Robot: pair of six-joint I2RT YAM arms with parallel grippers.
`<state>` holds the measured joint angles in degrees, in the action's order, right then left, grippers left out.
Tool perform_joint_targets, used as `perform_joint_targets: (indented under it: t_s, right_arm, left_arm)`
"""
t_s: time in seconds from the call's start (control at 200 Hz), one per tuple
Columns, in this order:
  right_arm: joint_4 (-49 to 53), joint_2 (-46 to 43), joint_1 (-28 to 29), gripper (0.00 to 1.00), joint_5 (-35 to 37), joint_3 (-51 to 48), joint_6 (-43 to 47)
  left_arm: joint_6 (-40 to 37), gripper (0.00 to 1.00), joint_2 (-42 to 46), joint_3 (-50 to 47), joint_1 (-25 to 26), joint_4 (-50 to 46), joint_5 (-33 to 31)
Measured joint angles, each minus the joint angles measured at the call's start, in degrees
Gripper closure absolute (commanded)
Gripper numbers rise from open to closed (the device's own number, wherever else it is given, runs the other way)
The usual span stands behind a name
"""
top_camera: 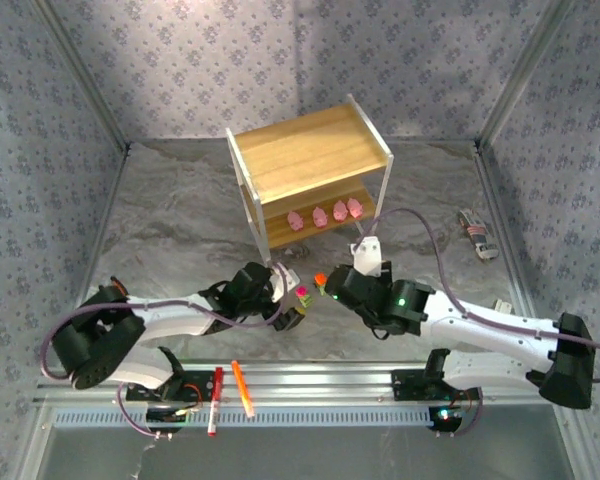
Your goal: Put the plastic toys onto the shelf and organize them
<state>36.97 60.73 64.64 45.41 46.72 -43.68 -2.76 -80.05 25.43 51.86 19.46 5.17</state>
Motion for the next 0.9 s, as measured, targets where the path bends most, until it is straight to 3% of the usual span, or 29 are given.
perform_joint_targets:
  t_s: [0.165, 0.58, 0.905]
  right_arm:
    - [0.61, -4.26, -0.55, 0.27, -1.46, -3.93, -0.28]
    - [-4.68, -8.41, -7.43, 0.51, -10.10, -13.94, 4.11]
    - [-11.96, -9.40, -14.32, 0.52, -17.68, -16.83, 10.51]
  left_arm:
    - [1.11, 0.01, -3.17, 0.87, 1.11, 3.91, -2.29]
    - [1.81, 0.01, -4.50, 0.87, 3.17, 7.87, -7.04]
    - [1.49, 0.01, -5.99, 2.82, 5.62, 7.37, -12.96]
